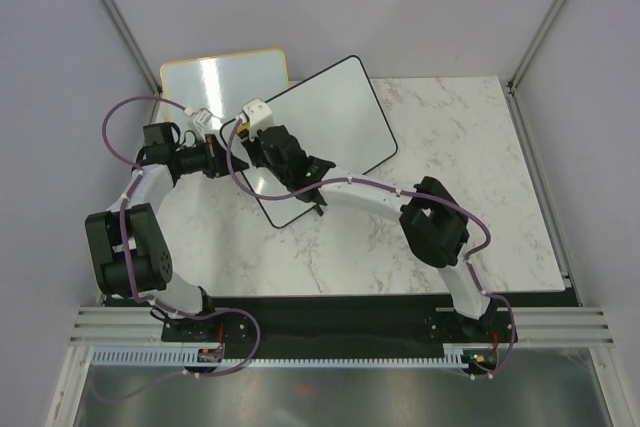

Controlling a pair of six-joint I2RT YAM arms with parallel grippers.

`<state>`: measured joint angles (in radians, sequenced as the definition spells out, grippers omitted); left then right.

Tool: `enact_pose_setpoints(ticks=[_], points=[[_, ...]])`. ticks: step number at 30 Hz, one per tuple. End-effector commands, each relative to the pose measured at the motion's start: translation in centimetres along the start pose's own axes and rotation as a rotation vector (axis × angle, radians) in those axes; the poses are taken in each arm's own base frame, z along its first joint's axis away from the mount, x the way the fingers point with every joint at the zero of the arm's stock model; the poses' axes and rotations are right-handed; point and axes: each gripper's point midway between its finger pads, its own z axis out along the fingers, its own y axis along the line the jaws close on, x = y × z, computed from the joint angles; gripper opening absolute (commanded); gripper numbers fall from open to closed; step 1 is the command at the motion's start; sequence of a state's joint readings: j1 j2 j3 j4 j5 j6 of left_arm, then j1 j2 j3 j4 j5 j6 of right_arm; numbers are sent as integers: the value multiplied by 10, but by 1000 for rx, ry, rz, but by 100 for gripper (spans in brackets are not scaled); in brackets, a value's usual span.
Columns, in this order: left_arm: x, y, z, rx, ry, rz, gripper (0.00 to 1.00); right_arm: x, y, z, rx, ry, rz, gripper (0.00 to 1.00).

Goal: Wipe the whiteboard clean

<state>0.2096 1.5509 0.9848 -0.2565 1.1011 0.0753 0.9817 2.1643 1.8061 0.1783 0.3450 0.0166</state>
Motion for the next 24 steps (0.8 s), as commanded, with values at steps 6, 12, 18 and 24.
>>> enact_pose_setpoints(ticks=[6,12,18,24], points=[[-30,2,3,-24,-45,309,2,182,4,-81,-10,372,-26,0],[-29,2,3,-25,-45,309,2,233,1,-116,29,466,-4,0],[-29,1,3,-26,-47,308,2,247,-11,-123,98,490,6,0],[-29,1,2,-29,-46,316,2,244,-77,-139,319,461,70,0]])
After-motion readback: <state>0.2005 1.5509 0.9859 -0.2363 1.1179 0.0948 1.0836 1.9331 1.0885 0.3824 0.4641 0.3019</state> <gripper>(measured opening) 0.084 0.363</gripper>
